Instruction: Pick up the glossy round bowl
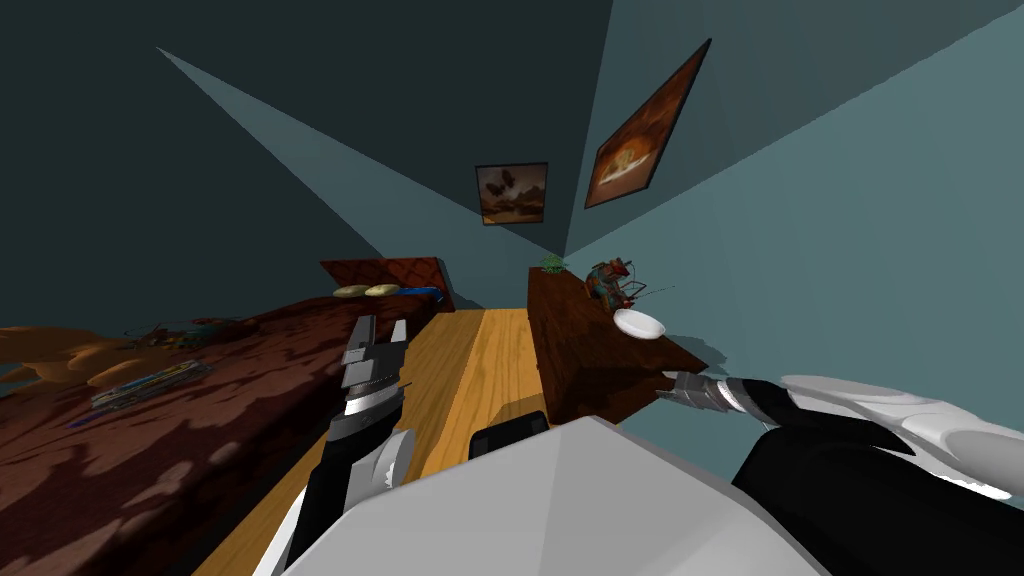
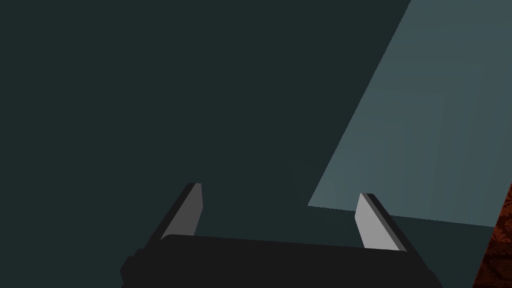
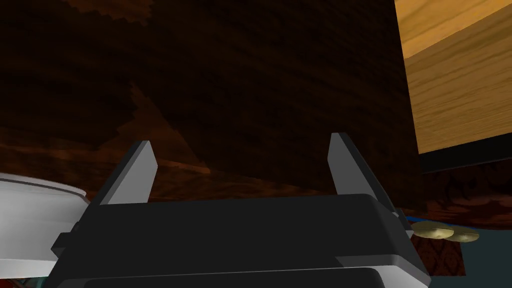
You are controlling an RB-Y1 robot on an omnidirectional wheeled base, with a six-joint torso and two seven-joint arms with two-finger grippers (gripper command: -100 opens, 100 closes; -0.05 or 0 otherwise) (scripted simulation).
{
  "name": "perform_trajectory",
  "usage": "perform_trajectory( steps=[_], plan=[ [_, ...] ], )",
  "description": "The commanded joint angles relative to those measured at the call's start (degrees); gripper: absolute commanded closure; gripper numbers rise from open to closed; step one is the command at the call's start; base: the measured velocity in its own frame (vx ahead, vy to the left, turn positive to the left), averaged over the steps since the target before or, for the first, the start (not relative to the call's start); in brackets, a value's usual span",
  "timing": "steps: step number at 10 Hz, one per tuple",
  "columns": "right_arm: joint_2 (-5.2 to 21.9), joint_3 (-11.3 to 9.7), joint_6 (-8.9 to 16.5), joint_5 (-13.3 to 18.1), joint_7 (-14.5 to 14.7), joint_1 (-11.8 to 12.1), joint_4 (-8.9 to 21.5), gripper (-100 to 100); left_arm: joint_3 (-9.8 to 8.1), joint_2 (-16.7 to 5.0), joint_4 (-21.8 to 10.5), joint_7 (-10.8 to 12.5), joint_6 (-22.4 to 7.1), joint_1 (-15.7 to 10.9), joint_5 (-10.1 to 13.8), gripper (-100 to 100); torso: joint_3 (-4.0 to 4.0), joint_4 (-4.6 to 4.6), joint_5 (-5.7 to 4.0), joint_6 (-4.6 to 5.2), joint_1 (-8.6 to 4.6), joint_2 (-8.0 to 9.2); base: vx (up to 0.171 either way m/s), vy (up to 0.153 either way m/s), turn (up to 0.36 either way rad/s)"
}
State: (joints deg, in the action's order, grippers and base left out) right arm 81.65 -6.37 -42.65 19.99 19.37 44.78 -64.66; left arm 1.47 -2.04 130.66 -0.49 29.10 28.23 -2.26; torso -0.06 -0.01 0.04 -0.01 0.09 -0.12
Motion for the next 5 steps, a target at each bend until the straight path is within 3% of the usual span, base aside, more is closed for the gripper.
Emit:
perform_trajectory(
  steps=[1, 3, 5],
  plan=[
    [1.25, -0.03, -0.37, 0.3, 0.09, 0.27, 1.7, -100, 0.0, 0.0, 0.0, 0.0, 0.0, 0.0, 0.0, 0, 0.0, 0.0, 0.0, 0.0, 0.0, 0.0, 0.039, 0.016, 0.056],
    [5.05, -0.57, -1.71, 1.63, 0.82, 0.69, 5.84, -100, 0.0, 0.0, 0.0, 0.0, 0.0, 0.0, 0.0, 0, 0.02, 0.01, 0.0, 0.02, -0.04, 0.04, 0.047, 0.016, 0.122],
    [6.97, -0.83, -2.34, 2.23, 1.15, 0.86, 8.61, -100, 0.0, 0.0, 0.0, 0.0, 0.0, 0.01, 0.0, 0, -0.01, 0.0, -0.02, 0.04, -0.04, -0.01, 0.047, 0.013, 0.088]
  ],
)
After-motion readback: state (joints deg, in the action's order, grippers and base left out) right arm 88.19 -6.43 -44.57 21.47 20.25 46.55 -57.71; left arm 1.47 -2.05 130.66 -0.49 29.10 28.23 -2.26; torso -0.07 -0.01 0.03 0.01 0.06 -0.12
